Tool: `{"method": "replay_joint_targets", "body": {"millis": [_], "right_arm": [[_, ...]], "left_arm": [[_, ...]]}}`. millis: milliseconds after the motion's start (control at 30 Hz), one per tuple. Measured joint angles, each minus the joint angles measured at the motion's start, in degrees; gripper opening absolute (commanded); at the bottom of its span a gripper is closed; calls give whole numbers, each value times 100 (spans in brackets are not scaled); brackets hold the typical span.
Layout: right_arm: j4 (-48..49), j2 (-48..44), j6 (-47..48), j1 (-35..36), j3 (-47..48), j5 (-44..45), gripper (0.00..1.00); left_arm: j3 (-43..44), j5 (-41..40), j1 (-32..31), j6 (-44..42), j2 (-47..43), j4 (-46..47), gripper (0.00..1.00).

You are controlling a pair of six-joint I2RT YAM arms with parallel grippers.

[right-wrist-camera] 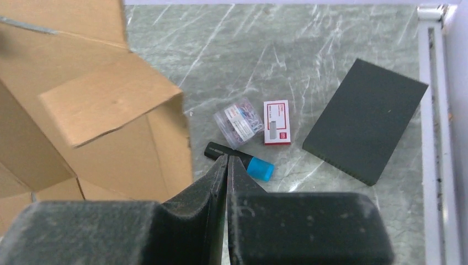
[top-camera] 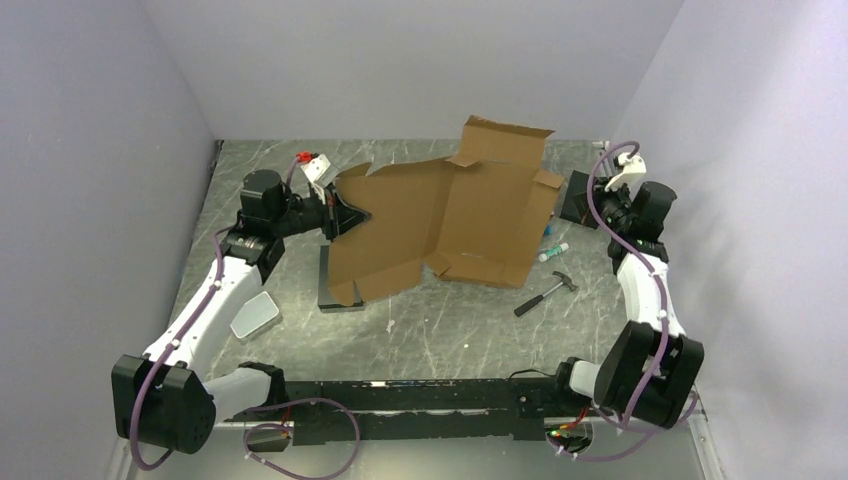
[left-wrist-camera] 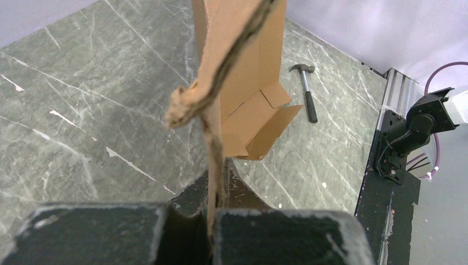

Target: Fold the paper box

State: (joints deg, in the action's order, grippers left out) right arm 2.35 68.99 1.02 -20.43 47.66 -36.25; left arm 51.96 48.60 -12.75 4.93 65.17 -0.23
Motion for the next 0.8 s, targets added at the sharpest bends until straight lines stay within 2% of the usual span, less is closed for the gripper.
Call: {"method": "replay_joint_targets", "body": {"millis": [267, 600, 800], "right_arm": [[297, 938, -319, 389, -42, 131, 5], [726, 592, -426, 846, -251, -831, 3], [802, 654, -387, 1237, -251, -916, 9]], "left_arm": [[0, -2, -61, -4, 0, 0, 0], [0, -11, -122, -4, 0, -2, 0], [0, -50, -188, -4, 9, -4, 0]]}}
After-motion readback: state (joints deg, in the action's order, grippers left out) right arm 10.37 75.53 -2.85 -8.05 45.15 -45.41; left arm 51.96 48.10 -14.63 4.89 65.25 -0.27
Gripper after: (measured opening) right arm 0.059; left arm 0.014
